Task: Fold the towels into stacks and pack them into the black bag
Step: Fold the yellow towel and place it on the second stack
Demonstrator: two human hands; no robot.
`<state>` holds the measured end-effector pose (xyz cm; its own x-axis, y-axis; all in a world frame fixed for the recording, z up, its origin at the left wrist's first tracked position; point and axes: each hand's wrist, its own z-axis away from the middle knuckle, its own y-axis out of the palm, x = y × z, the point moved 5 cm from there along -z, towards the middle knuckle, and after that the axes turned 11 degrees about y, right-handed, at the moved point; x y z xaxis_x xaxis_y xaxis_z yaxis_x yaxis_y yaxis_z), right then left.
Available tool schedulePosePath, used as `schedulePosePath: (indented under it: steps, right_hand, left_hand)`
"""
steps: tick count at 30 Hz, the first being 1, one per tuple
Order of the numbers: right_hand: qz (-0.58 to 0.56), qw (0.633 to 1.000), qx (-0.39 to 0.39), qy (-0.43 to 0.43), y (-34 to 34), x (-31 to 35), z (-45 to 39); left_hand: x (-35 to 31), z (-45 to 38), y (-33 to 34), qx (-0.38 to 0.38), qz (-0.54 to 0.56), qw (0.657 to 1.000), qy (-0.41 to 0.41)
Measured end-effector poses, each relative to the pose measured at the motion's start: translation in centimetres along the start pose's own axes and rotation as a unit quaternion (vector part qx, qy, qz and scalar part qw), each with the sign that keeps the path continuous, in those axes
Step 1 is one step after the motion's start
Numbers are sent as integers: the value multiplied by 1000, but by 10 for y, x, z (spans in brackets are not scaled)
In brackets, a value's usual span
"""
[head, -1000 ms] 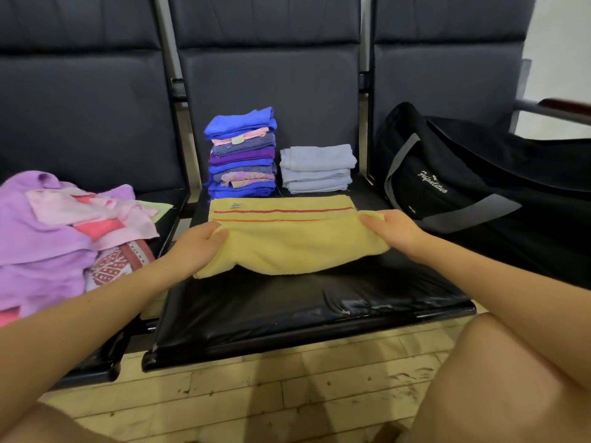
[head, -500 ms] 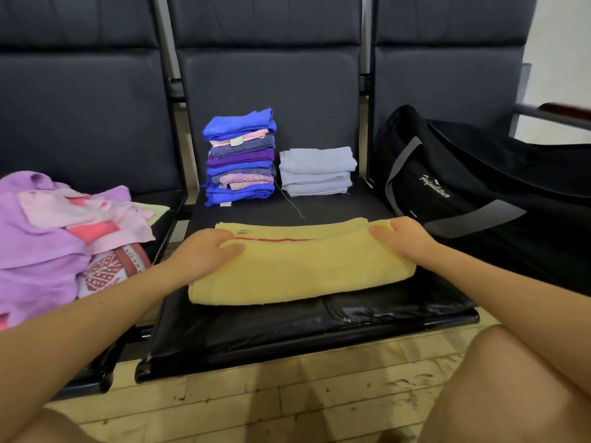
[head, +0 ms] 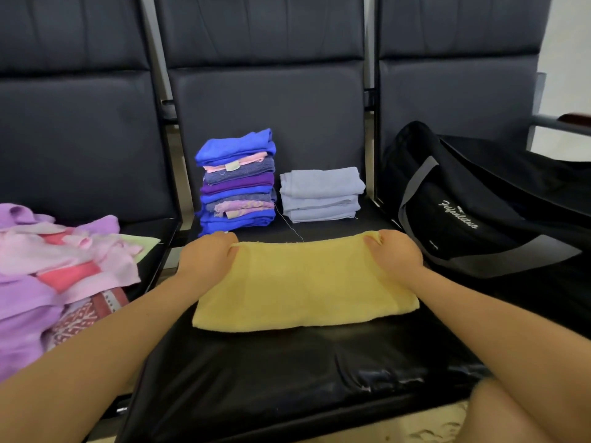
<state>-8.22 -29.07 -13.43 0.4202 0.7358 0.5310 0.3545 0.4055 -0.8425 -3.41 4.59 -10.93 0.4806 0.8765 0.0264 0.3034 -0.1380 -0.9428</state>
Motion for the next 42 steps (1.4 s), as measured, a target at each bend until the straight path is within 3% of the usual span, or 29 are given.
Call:
schedulePosePath:
  steps: [4,10,14,17,20,22,25,28,30,34,38,42]
  right_hand:
    - [95,995,2,-27,12,2,-5]
    - [98,995,18,27,9,-1,-3]
    - [143,986,48,68,-3,-7,5]
    - [216,970,101,54,-6,-5,18]
    - [237,959,149,43,-2,-3,29]
    - [194,964,172,54,-1,-2,33]
    - [-24,963,226,147,1,-6,37]
    - [-248,907,249,232,5,-8,42]
    - [-328,874,254,252,8,1,45]
    - [-364,873,253,202,12,42,53]
    - [-279,916,280,75,27,86,73]
    - [-217,891,397,44,51,111,99]
  left_hand:
    - [8,-9,20,48,-65,997,-13]
    - [-21,7,19,-33,-2,999,19]
    - [-60,24,32,49,46,996,65]
    - [-73,42,46,121,39,989,73]
    - [-76,55,50,148,25,985,84]
    - [-74,57,47,152,33,985,73]
    - [-70,59,38,168,19,983,64]
    - [-53,58,28,163,-20,985,50]
    - [-39,57,26,151,-20,988,22]
    - [-30,54,29,143,12,990,-7]
    - [-30,50,30,149,41,988,-29]
    - [-28,48,25,151,65,986,-37]
